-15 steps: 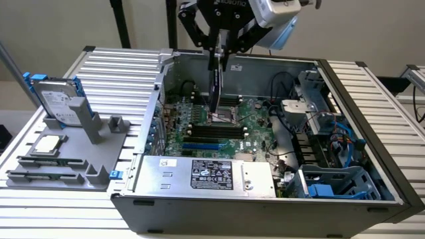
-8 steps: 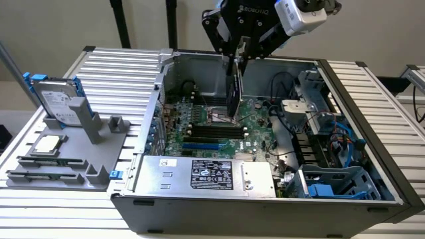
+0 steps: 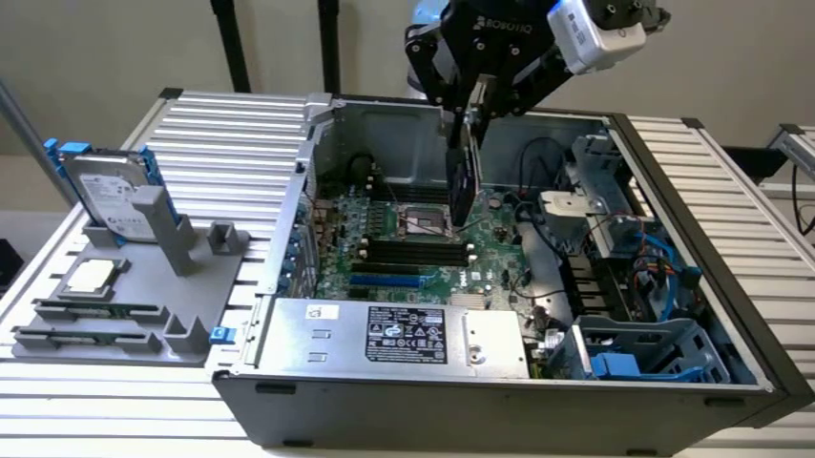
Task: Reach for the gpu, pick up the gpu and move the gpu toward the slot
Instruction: 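Pick up the gpu and move the gpu toward the slot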
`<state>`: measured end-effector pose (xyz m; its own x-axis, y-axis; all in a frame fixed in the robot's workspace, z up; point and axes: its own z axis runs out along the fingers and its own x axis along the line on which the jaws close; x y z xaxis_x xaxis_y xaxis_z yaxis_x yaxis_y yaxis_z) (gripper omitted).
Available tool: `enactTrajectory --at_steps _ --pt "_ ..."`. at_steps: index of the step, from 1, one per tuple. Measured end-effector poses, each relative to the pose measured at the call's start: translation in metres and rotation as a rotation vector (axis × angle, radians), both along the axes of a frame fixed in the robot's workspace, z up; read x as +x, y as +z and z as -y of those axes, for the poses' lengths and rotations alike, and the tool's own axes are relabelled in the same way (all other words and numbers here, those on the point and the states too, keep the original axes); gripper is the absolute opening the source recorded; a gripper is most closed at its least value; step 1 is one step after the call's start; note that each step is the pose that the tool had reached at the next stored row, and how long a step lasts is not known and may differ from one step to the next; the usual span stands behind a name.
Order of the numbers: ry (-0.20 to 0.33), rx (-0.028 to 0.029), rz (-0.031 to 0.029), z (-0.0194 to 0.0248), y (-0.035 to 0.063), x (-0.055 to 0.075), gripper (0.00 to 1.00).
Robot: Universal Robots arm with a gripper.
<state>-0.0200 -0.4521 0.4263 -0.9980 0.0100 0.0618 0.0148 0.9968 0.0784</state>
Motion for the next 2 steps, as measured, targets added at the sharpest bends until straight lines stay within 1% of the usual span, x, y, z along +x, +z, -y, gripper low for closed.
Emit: enactTrajectory --at_steps 2 --pt "0.000 0.0001 0.0000 0.0000 0.0000 0.0000 0.26"
